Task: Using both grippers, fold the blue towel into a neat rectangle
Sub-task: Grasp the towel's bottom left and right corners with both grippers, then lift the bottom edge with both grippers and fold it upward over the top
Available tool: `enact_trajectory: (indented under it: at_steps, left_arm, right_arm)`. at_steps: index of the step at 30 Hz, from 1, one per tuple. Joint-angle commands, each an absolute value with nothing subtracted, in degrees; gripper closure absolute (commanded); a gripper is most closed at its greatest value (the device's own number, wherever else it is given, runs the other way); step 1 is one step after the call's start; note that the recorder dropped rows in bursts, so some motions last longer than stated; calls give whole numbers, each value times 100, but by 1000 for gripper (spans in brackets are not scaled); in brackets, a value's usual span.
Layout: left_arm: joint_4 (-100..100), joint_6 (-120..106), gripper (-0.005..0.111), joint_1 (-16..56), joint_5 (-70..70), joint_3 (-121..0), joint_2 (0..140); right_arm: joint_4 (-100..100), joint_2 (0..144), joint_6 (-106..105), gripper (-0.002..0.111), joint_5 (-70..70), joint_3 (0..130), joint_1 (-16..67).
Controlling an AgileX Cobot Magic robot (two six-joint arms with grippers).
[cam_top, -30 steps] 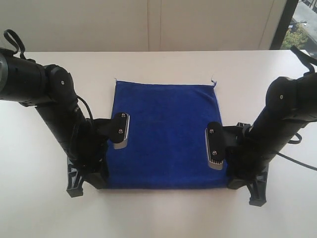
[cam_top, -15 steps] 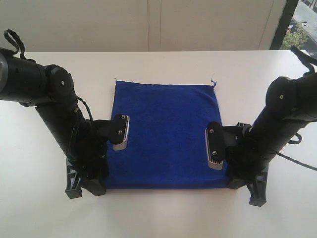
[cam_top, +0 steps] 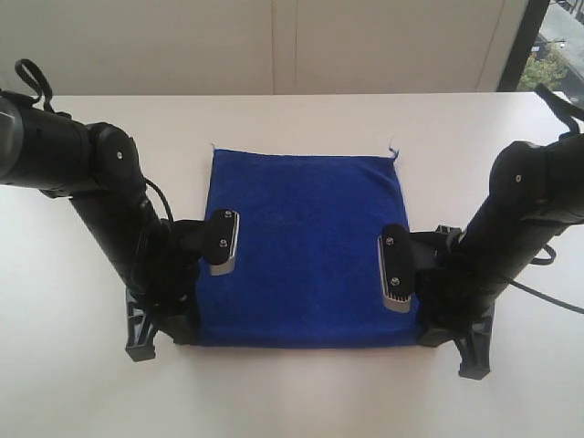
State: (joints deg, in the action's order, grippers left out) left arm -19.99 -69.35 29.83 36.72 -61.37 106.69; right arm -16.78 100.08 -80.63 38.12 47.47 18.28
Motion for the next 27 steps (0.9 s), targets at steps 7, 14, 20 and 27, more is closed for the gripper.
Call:
enact_trajectory:
  at_steps: [7, 14, 20, 27]
  left_arm:
    - [-1861, -6936, 107, 2999, 3902, -6074, 10798]
    - [-1861, -6835, 107, 2999, 3980, -6074, 10465]
    - [-1918, -6714, 107, 2999, 4230, -6074, 10183]
    - [-1918, -6229, 107, 2999, 4267, -6074, 9861]
  right_arm:
    - [-1693, 9963, -8069, 99, 3832, 4727, 1825]
    - [-1693, 9675, -7984, 99, 3817, 4727, 1825]
    - [-1693, 9644, -7984, 92, 4009, 4727, 1825]
    - [-1693, 9266, -7971, 108, 3942, 4727, 1825]
